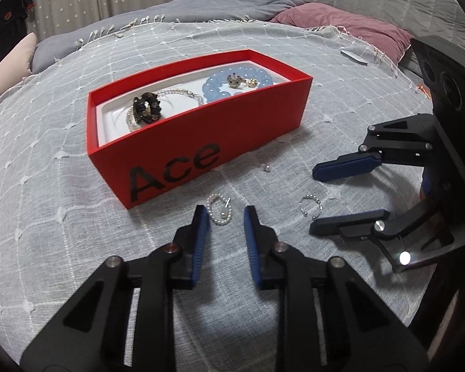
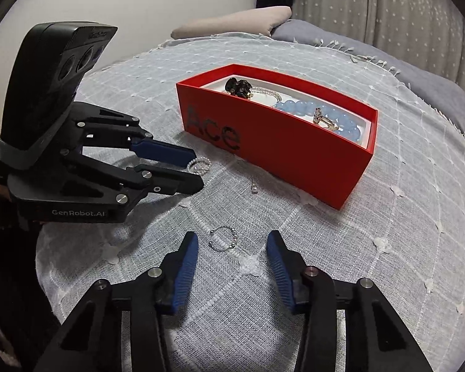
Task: Organize jewelry
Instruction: 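Close the left gripper on the pearl ring while the right gripper grasps the silver hoop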
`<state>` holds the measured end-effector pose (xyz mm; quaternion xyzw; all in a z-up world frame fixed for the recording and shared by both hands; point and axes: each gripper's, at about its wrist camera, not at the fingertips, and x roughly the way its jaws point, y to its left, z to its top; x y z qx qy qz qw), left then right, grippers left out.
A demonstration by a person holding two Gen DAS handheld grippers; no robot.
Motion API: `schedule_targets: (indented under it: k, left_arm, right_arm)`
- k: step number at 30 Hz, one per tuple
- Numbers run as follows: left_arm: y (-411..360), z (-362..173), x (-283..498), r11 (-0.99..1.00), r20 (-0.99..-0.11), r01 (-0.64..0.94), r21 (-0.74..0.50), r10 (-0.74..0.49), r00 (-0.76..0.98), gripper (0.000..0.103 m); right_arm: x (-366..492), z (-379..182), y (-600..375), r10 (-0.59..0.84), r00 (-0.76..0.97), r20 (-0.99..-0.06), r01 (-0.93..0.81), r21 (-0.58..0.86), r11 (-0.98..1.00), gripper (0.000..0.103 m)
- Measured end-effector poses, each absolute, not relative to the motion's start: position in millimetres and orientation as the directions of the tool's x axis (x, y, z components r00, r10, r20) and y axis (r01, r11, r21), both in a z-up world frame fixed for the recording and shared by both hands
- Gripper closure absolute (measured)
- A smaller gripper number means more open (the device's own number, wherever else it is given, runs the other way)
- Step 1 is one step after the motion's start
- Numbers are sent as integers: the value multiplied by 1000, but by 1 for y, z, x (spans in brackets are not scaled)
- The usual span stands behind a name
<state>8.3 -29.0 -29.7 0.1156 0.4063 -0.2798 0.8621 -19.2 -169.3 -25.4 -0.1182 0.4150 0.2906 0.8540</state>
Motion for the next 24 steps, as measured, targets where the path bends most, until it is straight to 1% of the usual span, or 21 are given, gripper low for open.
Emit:
schedule_targets:
  k: [5,6,7,9,15,16,17,24]
  left_arm:
    - [-31,-29,5,804,-766,594,-37,-404,500,89]
    - [-32,-29,4,800,-766,599,-37,-407,497,90]
    - [-33,-29,3,797,-767,603,-36,-409,495,91]
    - [-34,-29,1,792,-767,610,-36,-413,491,92]
    - [-38,-28,-6,778,-764,627,-35,-426,485,93]
    - [-38,-27,-8,777,-760,629,-34,-429,489,94]
    - [-38,-26,-9,776,-757,629,-36,-433,490,95]
    - [-35,-15,-18,763,-728,644,-54,-471,498,99]
  right_arm:
    - [-19,-25,-169,409,478,-778,-607,44,793,72]
    - [-20,-26,-168,420,464,-780,-618,55,784,80]
    - [-21,-26,-166,420,461,-782,-624,50,780,83]
    - [-23,-26,-165,417,461,-783,-632,40,774,84]
    - [-20,-26,-166,427,454,-782,-627,59,777,85]
    - [-20,-25,-166,422,460,-781,-624,55,780,92]
    - [-19,-24,-167,420,461,-782,-621,54,782,93]
    - [-22,-22,-169,429,455,-780,-624,65,779,97]
